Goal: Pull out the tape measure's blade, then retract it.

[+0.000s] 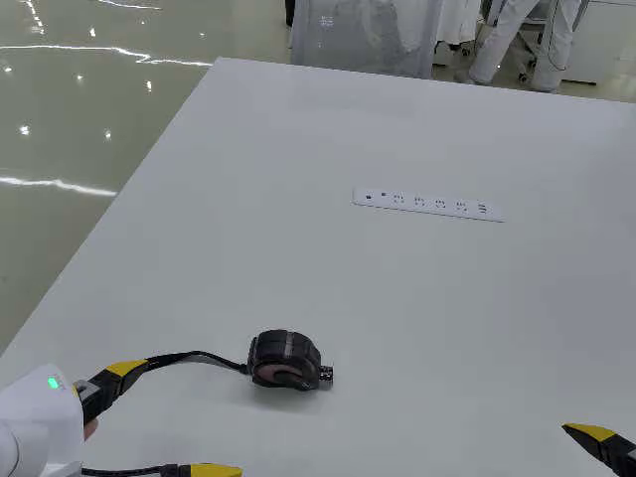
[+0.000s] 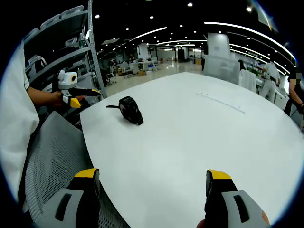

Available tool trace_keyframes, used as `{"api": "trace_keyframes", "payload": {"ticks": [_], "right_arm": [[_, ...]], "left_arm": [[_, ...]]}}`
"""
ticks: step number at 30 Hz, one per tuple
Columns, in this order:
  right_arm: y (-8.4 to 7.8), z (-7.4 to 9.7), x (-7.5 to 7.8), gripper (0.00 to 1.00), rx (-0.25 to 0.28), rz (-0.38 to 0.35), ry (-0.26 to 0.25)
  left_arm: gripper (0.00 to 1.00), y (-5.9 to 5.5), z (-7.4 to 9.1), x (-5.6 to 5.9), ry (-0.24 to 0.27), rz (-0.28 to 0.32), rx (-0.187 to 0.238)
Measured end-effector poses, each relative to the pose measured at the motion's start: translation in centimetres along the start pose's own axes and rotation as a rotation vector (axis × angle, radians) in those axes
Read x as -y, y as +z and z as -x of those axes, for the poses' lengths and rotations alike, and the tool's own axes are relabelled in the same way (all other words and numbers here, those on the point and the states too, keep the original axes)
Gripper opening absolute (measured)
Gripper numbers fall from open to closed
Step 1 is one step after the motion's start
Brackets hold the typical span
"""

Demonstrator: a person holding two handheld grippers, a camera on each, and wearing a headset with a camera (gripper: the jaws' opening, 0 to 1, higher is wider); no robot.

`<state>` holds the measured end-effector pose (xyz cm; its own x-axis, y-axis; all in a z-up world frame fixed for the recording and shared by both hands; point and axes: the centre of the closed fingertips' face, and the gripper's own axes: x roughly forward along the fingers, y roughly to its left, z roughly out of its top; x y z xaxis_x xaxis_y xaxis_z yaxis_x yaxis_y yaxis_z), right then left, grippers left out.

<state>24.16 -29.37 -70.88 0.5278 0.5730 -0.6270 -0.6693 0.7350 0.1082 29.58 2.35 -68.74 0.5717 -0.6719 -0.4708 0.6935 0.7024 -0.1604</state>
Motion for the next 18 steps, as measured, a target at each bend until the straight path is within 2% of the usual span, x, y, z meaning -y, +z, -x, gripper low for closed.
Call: {"api": "trace_keyframes", "payload": {"ticks": [18], "right_arm": [[-0.13, -0.13, -0.22, 0.93, -0.002, -0.004, 0.004]], "left_arm": [[0.99, -0.24, 0.21, -0.24, 0.003, 0.004, -0.002]]}}
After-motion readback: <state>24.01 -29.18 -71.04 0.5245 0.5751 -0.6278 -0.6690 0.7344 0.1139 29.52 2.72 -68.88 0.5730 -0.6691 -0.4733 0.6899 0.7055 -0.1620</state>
